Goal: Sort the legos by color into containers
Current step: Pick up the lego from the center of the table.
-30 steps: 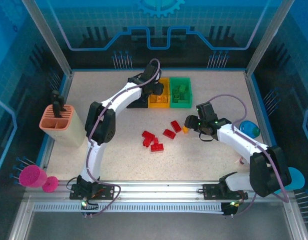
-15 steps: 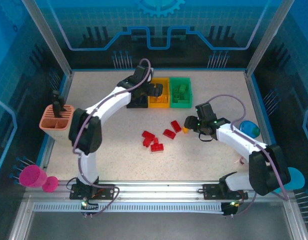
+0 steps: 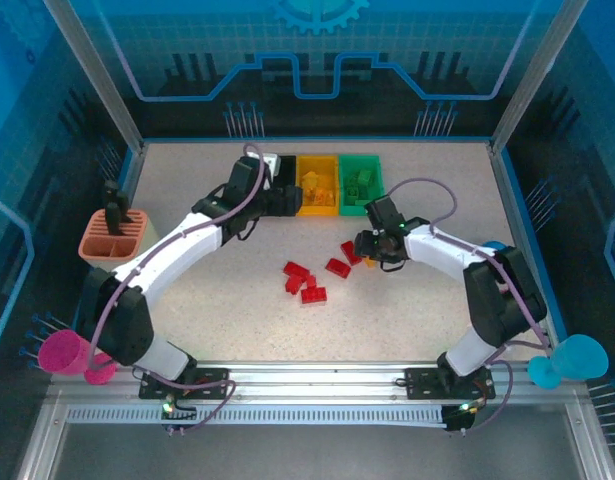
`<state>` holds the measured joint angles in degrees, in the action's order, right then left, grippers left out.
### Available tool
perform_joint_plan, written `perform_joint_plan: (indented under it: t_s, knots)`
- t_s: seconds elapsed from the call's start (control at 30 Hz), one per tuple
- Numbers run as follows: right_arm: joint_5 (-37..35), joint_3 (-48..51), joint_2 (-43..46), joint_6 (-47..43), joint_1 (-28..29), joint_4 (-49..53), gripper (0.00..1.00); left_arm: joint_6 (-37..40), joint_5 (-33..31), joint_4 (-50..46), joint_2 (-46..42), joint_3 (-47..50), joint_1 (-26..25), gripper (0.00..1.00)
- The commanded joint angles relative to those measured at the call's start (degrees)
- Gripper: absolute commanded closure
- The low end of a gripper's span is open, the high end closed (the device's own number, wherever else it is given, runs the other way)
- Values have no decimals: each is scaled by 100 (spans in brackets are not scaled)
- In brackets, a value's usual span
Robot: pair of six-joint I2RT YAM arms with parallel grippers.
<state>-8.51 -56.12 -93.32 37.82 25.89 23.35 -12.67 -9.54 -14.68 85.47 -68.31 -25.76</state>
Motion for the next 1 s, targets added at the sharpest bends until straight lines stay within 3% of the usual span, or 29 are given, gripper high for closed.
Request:
perform_joint_plan:
  t_s: [0.0, 0.53, 0.77, 0.97]
  knots:
    - [-162, -218, -235, -95, 107, 351, 44, -122, -170, 99, -450, 281, -24, 6]
    - [-402, -157, -403, -51, 246, 422, 56, -376, -250, 61, -1171, 1195, -25, 7]
    - [-441, -276, -339, -63, 259, 545, 69, -350, -326, 37, -1309, 1309, -14, 7]
    - [-529, -459, -113, -100, 279, 760, 72, -333, -407, 44, -1503, 1447, -17, 7]
